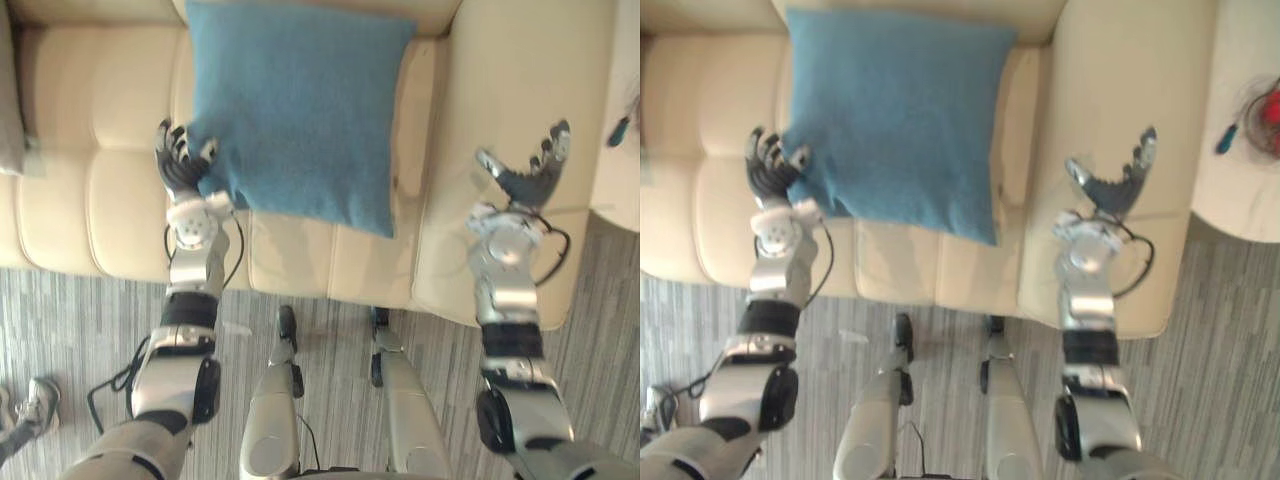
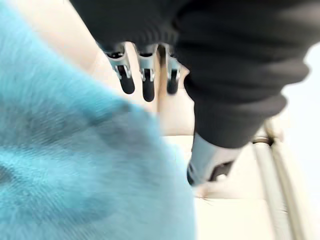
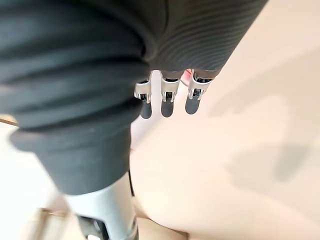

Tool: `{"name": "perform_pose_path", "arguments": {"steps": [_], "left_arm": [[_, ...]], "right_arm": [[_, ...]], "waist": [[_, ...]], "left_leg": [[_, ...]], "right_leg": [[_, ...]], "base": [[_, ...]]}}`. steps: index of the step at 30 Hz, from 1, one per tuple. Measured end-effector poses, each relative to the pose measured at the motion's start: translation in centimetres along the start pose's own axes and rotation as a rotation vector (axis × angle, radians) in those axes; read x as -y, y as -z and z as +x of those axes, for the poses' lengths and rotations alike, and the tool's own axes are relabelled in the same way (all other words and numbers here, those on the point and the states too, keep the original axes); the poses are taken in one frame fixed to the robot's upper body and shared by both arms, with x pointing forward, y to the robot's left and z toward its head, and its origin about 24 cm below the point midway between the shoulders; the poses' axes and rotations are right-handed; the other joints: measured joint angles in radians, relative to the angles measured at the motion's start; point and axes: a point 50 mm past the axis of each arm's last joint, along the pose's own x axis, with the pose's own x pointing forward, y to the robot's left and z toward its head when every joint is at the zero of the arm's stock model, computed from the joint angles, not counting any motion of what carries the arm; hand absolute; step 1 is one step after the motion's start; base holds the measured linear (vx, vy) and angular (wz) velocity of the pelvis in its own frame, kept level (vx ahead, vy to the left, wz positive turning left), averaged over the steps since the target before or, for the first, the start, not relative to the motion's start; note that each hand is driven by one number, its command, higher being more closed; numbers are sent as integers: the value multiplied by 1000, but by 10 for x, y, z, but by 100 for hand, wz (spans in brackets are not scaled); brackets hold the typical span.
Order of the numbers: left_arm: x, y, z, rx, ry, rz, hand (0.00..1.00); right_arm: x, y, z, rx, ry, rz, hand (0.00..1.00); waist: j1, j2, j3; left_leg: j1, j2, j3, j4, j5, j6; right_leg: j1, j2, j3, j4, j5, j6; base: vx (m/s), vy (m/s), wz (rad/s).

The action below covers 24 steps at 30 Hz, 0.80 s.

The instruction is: Pick up cushions and gather them together orderly.

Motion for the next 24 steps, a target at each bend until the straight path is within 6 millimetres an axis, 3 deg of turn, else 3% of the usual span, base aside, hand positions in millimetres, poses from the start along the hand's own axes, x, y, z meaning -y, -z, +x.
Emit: {"name": "perform_pose_path", "arguments": {"steps": [4, 5, 8, 10, 12, 13, 15, 18, 21, 22, 24], "left_arm": [[-24, 43, -32, -135, 1, 32, 0], [-31, 61, -49, -205, -5, 32, 0], [-52, 108, -96, -404, -31, 64, 0], [-65, 132, -122, -525, -46, 93, 0], [-82, 158, -159, -679, -70, 128, 0], [-88, 166, -170, -730, -76, 137, 0], [-108, 183, -203, -865, -103, 189, 0], [-132, 198, -250, -1058, -135, 249, 0], [-139, 207, -286, -1199, -87, 291, 0], [-139, 209, -298, -1247, -53, 310, 0], [-141, 210, -304, -1272, -27, 322, 0]], "right_arm": [[-3, 29, -29, -115, -123, -27, 0], [-1, 40, -39, -157, -149, -40, 0], [11, 74, -67, -306, -206, -105, 0], [17, 98, -86, -413, -238, -166, 0], [31, 129, -118, -568, -301, -255, 0], [36, 141, -133, -638, -312, -277, 0], [51, 169, -182, -845, -342, -325, 0], [66, 190, -229, -1052, -381, -375, 0], [85, 201, -265, -1226, -393, -413, 0], [95, 204, -278, -1294, -369, -416, 0], [107, 205, -290, -1361, -333, -418, 0]], "waist": [[3, -1, -5], [5, -2, -11], [6, -4, -105], [6, -4, -146], [4, 3, -233], [4, -9, -250], [-1, -43, -305], [-5, -65, -339], [-10, -67, -349], [-10, -54, -362], [-11, -46, -374]], "left_leg": [[67, -2, 20, -1, -10, 16], [92, -2, 21, -1, -17, 26], [124, 1, 25, -3, -66, 33], [177, 3, 25, -9, -99, 15], [213, 15, 22, -23, -169, 3], [226, 10, 23, -25, -172, 7], [244, -4, 23, -38, -177, 5], [284, -19, 24, -74, -176, 12], [317, -33, 23, -88, -174, 13], [317, -36, 24, -95, -174, 13], [334, -37, 24, -109, -174, 13]], "right_leg": [[64, 7, 10, -14, 0, 0], [91, 10, 16, -22, 0, 0], [142, 17, 20, -80, -11, -10], [201, 20, 17, -113, -18, -13], [238, 31, 13, -145, -32, -12], [256, 26, 17, -160, -30, -8], [297, 9, 18, -220, -4, -6], [343, -3, 27, -276, -4, -7], [361, -12, 29, -282, -2, -7], [360, -12, 33, -282, -2, -7], [367, -10, 43, -281, -1, -7]], "base": [[20, -5, -11], [-33, -2, -9], [-27, 3, -14], [-51, 17, -19], [-94, 47, -14], [-102, 71, -7], [-105, 64, -3], [-40, 36, -19], [-20, 22, -5], [28, 7, -8], [65, 3, -9]]}}
